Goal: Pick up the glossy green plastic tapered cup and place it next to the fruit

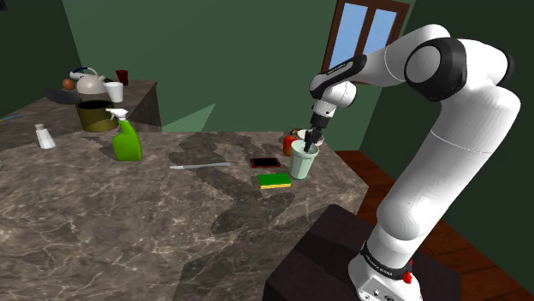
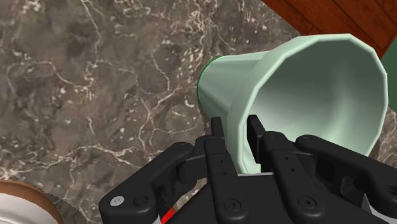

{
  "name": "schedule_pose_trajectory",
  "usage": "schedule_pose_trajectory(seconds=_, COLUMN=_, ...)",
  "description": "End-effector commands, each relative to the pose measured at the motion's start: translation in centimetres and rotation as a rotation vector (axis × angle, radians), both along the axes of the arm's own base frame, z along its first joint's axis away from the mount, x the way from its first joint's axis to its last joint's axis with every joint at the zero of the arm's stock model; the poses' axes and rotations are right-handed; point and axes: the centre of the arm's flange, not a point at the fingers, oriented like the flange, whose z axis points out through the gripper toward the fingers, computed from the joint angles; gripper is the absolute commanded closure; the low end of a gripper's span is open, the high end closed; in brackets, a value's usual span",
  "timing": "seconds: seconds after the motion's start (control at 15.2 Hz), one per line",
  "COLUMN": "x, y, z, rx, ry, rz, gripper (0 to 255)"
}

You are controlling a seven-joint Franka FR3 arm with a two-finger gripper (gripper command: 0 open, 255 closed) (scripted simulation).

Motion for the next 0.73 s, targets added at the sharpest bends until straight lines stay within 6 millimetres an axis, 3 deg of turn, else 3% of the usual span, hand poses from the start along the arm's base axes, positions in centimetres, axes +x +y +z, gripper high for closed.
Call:
schedule_pose_trajectory(seconds=0.0, x=0.0, y=0.0, z=0.0, rx=0.0, ry=-0.001, rz=0.0, gripper=0)
schedule_pose_trajectory(seconds=0.33, x=0.0, y=0.0, z=0.0, rx=0.0, ry=-0.001, rz=0.0, gripper=0)
schedule_pose_trajectory(seconds=0.59, x=-0.2, y=-1.6, z=4.8, rx=0.0, ry=-0.001, rz=0.0, gripper=0)
schedule_pose_trajectory(seconds=0.66, x=-0.2, y=-1.6, z=4.8, rx=0.0, ry=-0.001, rz=0.0, gripper=0)
